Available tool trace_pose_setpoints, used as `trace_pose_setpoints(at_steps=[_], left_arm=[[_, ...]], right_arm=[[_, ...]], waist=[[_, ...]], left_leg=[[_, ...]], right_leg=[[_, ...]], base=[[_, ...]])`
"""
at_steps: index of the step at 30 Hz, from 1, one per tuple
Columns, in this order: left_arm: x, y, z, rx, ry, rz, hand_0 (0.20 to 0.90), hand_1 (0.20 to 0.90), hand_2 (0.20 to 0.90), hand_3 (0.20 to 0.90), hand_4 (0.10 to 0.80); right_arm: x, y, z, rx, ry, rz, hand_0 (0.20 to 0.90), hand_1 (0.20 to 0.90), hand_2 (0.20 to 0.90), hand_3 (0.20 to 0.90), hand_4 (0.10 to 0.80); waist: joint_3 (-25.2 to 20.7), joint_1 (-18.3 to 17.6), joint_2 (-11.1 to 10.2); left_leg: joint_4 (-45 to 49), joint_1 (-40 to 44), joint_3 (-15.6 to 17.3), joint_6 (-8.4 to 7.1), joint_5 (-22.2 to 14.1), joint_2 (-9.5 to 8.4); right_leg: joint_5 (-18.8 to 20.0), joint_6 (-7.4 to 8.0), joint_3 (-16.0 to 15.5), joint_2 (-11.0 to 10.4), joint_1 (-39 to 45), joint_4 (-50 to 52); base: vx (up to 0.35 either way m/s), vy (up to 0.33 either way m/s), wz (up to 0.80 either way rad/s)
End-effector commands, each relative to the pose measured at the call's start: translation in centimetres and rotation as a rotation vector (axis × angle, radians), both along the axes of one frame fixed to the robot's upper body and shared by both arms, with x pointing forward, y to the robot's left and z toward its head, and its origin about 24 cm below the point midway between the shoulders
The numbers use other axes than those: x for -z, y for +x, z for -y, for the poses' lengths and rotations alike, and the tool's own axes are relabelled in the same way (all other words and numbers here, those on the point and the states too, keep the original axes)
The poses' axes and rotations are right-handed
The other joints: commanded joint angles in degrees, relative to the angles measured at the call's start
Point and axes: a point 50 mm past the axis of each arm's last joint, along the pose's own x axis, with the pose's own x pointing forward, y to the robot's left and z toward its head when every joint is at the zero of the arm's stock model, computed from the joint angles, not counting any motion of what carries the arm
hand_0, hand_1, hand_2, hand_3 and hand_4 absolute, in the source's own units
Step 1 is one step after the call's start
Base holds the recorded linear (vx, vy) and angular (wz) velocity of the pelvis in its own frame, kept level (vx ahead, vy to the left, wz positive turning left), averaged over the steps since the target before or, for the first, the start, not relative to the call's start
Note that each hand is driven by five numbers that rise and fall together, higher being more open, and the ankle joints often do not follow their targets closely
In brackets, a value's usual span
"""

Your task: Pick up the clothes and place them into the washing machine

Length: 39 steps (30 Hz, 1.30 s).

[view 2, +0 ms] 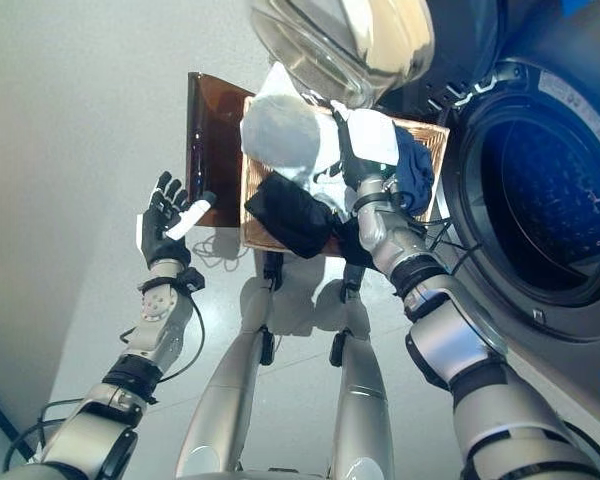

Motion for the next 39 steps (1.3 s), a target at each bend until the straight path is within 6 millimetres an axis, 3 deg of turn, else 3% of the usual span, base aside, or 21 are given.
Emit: trace_pose_setpoints(at_steps=[1,24,33,39], left_arm=[[-3.4,1.0,-0.2,-0.012,0.009,0.141,0.9,0.9,0.9,0.9,0.8],[-2.7,0.8,-0.2,-0.026,0.027,0.115,0.9,0.9,0.9,0.9,0.8],[-1.0,0.2,-1.3,-0.078,0.006,0.057,0.9,0.9,0.9,0.9,0.8],[0.6,-0.5,-1.9,-0.096,-0.021,0.005,0.9,0.9,0.9,0.9,0.8]], right_arm=[[2.3,0.4,0.5,0.058,-0.116,-0.192,0.2,0.2,0.2,0.2,0.3],[3.0,0.1,2.4,0.14,-0.069,-0.185,0.2,0.2,0.2,0.2,0.3],[2.5,-1.0,3.4,0.088,0.196,-0.078,0.2,0.2,0.2,0.2,0.3],[4.5,-2.9,4.3,0.015,0.452,-0.095,0.2,0.2,0.2,0.2,0.3]], waist=[[3.48,1.75,-1.0],[1.64,1.53,-1.38],[0.22,-0.19,-2.58],[-0.51,-1.46,-3.67]], left_leg=[[2.23,4.08,1.45,5.7,-0.02,-3.55],[1.76,7.05,1.64,5.53,-0.5,-3.5],[2.0,11.68,2.05,5.31,-1.46,-3.17],[2.6,15.27,2.3,5.54,-2.55,-2.95]], right_leg=[[4.04,4.28,-0.29,-2.3,4.81,-7.13],[3.27,4.44,-0.63,-2.13,7.63,-7.13],[3.18,4.28,-0.83,-2.03,12.2,-7.13],[2.95,3.99,-0.59,-2.05,15.86,-7.13]], base=[[0.0,0.0,0.0],[0.004,-0.001,0.0],[0.007,-0.008,-0.01],[0.025,-0.038,-0.03]])
